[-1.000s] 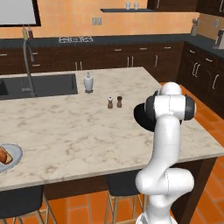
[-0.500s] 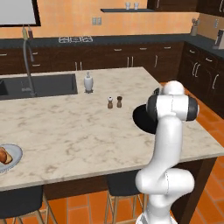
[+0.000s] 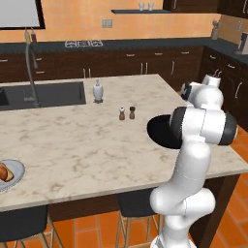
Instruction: Place one bun and one sausage from the bowl on each plate.
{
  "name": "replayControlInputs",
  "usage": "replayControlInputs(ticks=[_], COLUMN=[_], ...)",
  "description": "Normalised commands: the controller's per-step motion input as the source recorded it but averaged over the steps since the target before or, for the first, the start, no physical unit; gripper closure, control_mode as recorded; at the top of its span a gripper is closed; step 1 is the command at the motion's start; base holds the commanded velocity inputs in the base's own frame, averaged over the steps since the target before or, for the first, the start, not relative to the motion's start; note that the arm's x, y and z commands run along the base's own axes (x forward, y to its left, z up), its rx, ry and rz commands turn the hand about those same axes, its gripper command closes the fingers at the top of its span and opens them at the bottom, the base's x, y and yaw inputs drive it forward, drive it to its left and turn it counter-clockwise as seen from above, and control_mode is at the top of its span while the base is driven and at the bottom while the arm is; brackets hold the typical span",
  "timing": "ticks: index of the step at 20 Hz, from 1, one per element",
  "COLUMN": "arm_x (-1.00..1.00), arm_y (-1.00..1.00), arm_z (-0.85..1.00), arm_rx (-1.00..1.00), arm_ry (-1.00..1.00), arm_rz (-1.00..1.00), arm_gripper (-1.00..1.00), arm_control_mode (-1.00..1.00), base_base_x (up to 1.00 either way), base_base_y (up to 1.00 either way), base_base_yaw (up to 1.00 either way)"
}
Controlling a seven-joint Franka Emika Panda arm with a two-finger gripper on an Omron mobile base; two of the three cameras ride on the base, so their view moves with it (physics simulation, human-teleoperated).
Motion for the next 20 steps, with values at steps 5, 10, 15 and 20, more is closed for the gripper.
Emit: replayControlInputs(ticks=[5,10,15,20], arm_x=[-0.62,-0.40,0.00,0.00], arm_y=[0.61,0.75,0.00,0.00], arm_z=[0.37,-0.01,0.00,0.00], arm_rx=[0.00,-0.02,0.00,0.00], arm_ry=[0.01,0.07,0.00,0.00], arm_rz=[0.00,0.00,0.00,0.00], arm_gripper=[1.00,1.00,1.00,1.00], arm_control_mode=[-1.00,1.00,1.00,1.00], base_base_x=[0.00,-0.11,-0.56,-0.40], base_base_y=[0.00,0.20,1.00,1.00], base_base_yaw=[0.00,0.00,0.00,0.00])
